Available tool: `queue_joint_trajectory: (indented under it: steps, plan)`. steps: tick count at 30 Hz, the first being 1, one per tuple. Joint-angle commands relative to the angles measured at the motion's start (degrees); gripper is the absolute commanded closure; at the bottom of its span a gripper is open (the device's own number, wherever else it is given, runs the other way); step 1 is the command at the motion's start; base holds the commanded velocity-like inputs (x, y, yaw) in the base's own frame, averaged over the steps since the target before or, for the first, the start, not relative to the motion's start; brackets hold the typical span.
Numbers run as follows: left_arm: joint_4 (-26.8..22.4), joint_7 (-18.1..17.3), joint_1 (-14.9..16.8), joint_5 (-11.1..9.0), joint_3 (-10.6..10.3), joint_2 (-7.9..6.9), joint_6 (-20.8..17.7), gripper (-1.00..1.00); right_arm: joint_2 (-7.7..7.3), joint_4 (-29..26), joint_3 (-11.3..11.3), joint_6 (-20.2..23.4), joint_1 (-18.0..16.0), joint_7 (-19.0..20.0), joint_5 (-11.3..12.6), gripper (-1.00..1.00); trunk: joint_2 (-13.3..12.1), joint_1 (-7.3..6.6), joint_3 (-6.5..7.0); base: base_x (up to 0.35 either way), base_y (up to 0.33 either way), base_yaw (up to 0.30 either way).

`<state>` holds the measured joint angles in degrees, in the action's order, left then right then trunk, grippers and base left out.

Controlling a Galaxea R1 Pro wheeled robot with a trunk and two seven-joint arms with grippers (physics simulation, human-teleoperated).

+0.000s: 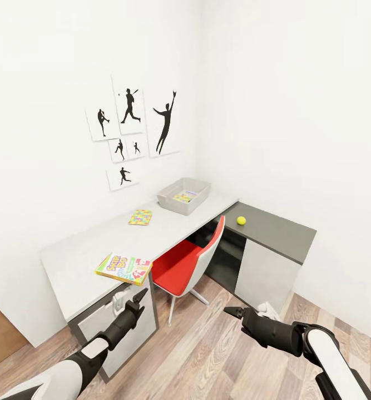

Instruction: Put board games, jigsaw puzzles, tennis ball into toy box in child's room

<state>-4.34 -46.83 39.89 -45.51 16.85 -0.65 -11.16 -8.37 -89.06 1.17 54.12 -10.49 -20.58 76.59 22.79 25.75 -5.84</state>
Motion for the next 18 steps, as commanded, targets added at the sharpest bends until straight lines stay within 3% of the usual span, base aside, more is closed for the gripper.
queue_joint_trajectory:
  steps: [1, 7, 18]
  plan:
    - [0.03, -0.03, 0.06, -0.02, 0.46, 0.01, -0.61, -1.0, -0.02, -0.06, 0.06, 0.02, -0.06, -0.6, 0.56, -1.0, 0.13, 0.04, -0.13, 0.0, 0.0, 0.0]
    - [0.03, 0.23, 0.07, -0.33, 0.59, -0.13, -0.2, -1.0, 0.04, -0.06, 0.17, 0.02, -0.06, -0.6, 0.55, -1.0, 0.13, 0.04, -0.13, 0.0, 0.0, 0.0]
    - [0.03, 0.19, 0.07, -0.48, 0.73, -0.59, 0.2, -1.0, 0.11, -0.12, 0.28, 0.02, -0.06, -0.59, 0.38, -1.0, 4.54, 2.45, -2.1, 0.0, 0.0, 0.0]
